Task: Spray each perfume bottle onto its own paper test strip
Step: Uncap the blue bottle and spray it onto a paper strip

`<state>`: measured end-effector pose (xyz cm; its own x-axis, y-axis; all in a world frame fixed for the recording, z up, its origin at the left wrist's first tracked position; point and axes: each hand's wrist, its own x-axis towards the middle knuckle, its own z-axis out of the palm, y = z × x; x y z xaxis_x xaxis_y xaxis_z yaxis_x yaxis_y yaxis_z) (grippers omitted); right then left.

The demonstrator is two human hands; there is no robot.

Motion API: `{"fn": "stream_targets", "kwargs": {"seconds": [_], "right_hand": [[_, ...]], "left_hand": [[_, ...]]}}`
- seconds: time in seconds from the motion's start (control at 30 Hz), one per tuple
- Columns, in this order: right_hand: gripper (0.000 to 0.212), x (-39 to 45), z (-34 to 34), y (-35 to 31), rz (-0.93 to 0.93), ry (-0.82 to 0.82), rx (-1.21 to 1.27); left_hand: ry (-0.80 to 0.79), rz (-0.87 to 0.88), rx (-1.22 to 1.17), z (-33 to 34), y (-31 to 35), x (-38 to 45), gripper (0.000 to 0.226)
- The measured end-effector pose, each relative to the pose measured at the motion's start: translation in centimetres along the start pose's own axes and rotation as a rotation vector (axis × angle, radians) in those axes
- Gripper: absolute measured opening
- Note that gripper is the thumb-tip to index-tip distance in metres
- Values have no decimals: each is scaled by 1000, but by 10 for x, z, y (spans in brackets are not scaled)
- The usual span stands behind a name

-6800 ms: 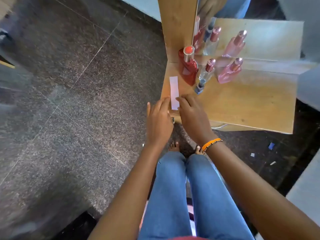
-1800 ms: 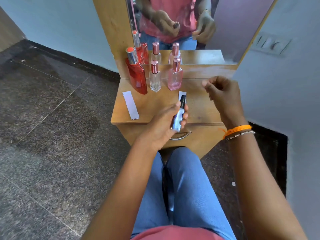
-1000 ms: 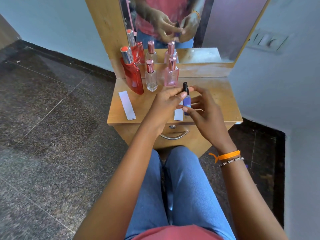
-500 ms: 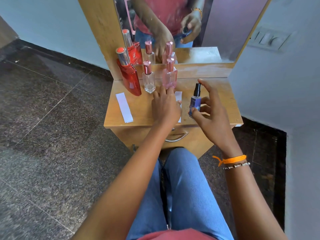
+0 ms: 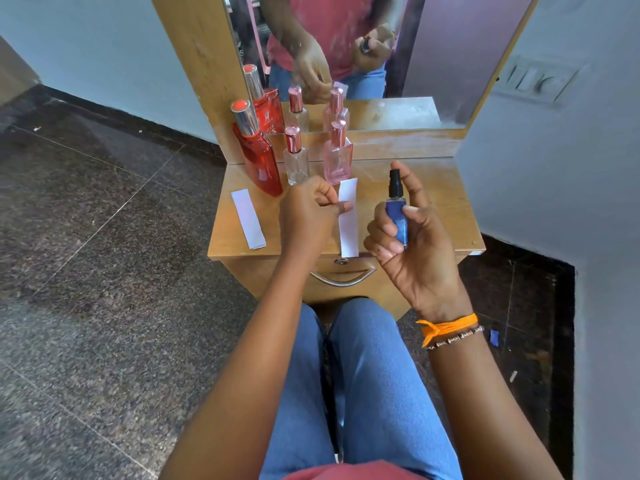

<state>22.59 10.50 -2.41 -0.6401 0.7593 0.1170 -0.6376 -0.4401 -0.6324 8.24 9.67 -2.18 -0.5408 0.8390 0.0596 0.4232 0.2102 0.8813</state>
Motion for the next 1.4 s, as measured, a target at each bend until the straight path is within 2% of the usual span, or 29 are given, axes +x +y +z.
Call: {"fn": "stream_targets", "kwargs": {"seconds": [0.1, 0.17, 0.3, 0.6, 0.73, 0.87, 1.0, 1.13, 1.4], "right_hand": [[43, 0, 4, 4, 21, -96, 197], [37, -1, 6, 6, 16, -78, 246], [35, -1, 5, 7, 29, 13, 231], [38, -4, 1, 4, 33, 52, 115], [35, -4, 2, 0, -23, 131, -179], [31, 1, 9, -1, -147, 321, -752], [30, 8, 11, -1, -263, 365, -1303], [29, 12, 7, -1, -299, 367, -1456], [28, 15, 4, -3, -279, 340, -1534]], "left_hand": [[-23, 0, -87, -6, 2, -2, 16], [-49, 1, -152, -9, 3, -4, 13], [-67, 7, -181, -11, 4, -9, 14], [-117, 10, -221, -14, 5, -13, 21], [-173, -5, -260, -15, 4, -14, 25], [-221, -35, -321, -13, 3, -16, 27], [-245, -46, -373, -11, 3, -17, 28], [-247, -64, -396, -9, 0, -17, 28], [-258, -81, -391, -3, -2, -18, 30]]}}
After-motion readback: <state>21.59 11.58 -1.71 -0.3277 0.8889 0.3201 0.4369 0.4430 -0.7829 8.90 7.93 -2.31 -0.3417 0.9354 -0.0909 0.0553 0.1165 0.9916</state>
